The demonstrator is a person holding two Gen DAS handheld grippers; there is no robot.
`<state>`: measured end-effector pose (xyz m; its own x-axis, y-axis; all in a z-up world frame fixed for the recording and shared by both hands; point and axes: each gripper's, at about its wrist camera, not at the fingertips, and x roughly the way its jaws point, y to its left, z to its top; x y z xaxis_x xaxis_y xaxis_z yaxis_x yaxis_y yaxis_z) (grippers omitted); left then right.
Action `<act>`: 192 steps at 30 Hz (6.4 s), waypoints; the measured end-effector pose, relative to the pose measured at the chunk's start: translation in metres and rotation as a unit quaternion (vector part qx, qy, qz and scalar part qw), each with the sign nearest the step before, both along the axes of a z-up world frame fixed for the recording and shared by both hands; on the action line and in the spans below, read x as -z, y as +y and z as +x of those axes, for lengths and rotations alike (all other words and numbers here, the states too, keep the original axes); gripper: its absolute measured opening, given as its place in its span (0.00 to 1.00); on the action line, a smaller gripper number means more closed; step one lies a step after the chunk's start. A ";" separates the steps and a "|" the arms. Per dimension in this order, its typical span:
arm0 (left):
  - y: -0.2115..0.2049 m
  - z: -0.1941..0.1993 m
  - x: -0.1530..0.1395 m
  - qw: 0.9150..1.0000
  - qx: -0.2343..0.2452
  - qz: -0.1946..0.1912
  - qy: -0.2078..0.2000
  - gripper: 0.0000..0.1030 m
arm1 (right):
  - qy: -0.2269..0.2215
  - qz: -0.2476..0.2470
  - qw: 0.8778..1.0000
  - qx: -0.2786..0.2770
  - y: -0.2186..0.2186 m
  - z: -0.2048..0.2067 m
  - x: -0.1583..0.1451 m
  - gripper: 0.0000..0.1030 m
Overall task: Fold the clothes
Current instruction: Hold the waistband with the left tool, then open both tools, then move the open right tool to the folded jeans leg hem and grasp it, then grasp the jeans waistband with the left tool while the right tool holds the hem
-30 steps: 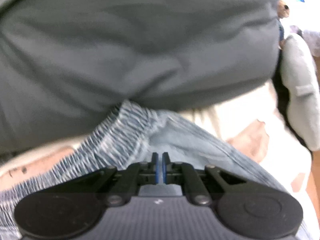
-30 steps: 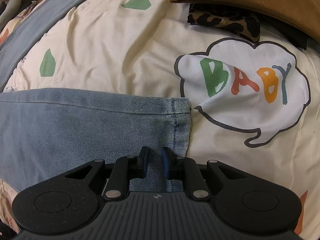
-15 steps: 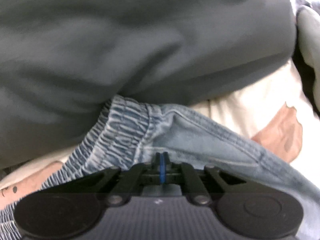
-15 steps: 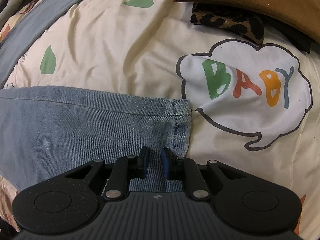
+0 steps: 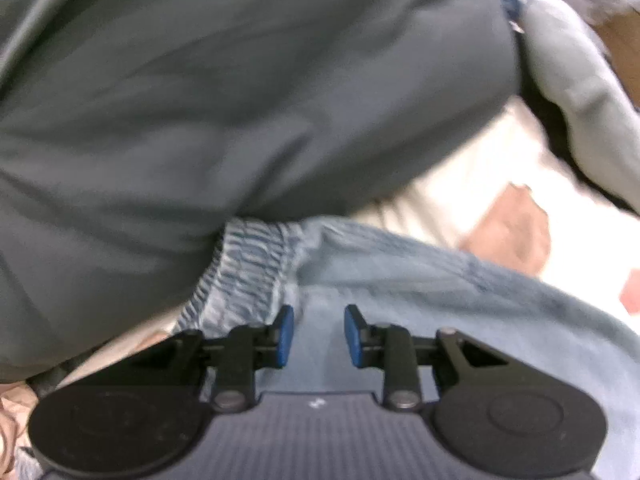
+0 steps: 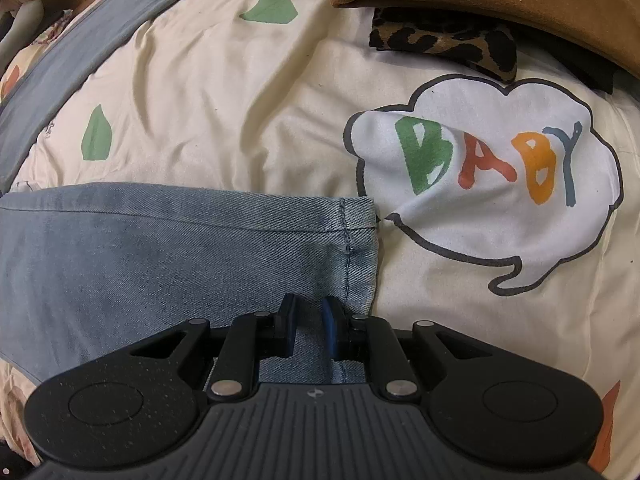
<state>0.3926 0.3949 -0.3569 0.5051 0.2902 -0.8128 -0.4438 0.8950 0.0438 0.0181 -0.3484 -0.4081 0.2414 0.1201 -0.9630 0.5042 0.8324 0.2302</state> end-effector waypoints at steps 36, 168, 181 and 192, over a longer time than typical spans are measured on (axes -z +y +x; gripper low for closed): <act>-0.036 -0.201 -0.105 0.997 0.048 -0.045 0.043 0.62 | -0.088 0.014 0.995 0.045 -0.006 -0.054 -0.057 0.34; -0.011 -0.403 0.040 0.911 -0.209 -0.353 -0.039 0.29 | -0.172 0.205 0.935 0.232 -0.024 -0.151 -0.052 0.09; 0.028 -0.376 0.048 0.911 -0.223 -0.341 -0.061 0.19 | -0.143 0.187 0.946 0.224 -0.023 -0.148 -0.052 0.09; 0.042 -0.352 0.035 0.925 -0.211 -0.311 -0.059 0.19 | -0.148 0.179 0.949 0.212 -0.027 -0.136 -0.067 0.09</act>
